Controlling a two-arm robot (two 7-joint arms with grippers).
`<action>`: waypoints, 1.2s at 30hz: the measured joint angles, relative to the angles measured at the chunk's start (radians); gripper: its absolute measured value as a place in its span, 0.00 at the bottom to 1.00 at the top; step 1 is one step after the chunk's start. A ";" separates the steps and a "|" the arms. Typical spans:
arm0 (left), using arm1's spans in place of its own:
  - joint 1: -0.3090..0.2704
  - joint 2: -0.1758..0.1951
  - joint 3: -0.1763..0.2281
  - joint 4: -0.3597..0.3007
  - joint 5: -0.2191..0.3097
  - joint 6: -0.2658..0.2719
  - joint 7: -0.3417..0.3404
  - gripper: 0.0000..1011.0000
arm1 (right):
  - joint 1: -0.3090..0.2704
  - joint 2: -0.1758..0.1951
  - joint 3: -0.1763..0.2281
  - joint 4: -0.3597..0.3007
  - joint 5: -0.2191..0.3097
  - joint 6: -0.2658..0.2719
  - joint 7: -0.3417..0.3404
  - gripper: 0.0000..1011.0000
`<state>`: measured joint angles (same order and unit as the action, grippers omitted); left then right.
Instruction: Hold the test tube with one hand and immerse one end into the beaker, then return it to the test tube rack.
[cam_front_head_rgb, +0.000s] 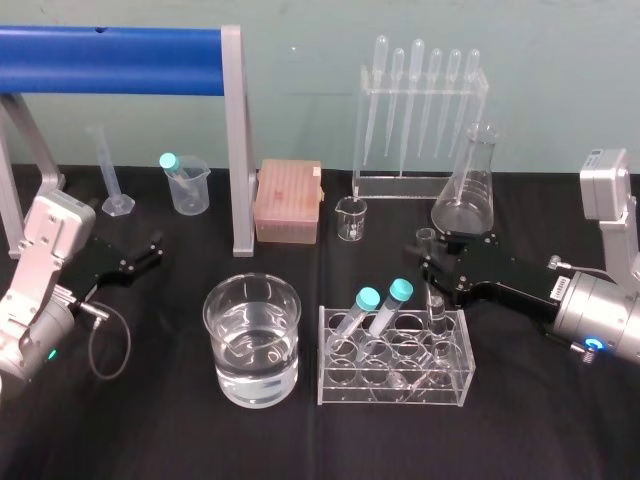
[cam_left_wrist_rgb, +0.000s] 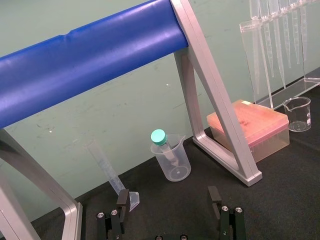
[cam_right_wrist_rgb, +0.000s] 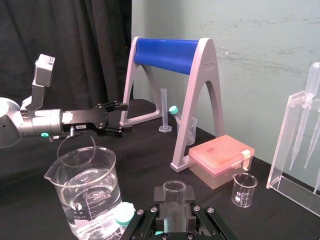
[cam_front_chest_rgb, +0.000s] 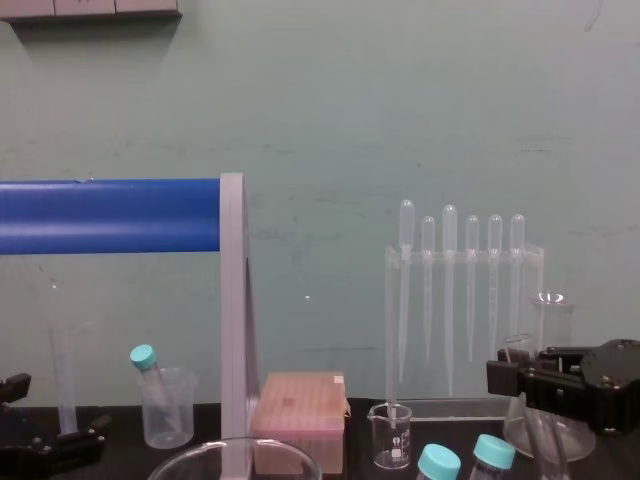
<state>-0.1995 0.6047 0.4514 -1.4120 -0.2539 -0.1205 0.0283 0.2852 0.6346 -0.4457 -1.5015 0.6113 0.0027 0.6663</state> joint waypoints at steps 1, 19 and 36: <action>0.000 0.000 0.000 0.000 0.000 0.000 0.000 0.99 | 0.000 0.000 0.000 0.000 0.000 0.000 0.000 0.22; 0.000 0.000 0.000 0.000 0.000 0.000 0.000 0.99 | -0.007 -0.005 0.037 -0.027 0.032 -0.024 -0.013 0.22; 0.000 0.000 0.000 0.000 0.000 0.000 0.000 0.99 | 0.015 -0.004 0.124 -0.097 0.151 -0.071 0.005 0.22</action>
<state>-0.1995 0.6047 0.4514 -1.4120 -0.2539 -0.1205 0.0283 0.3003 0.6310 -0.3216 -1.5983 0.7621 -0.0678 0.6711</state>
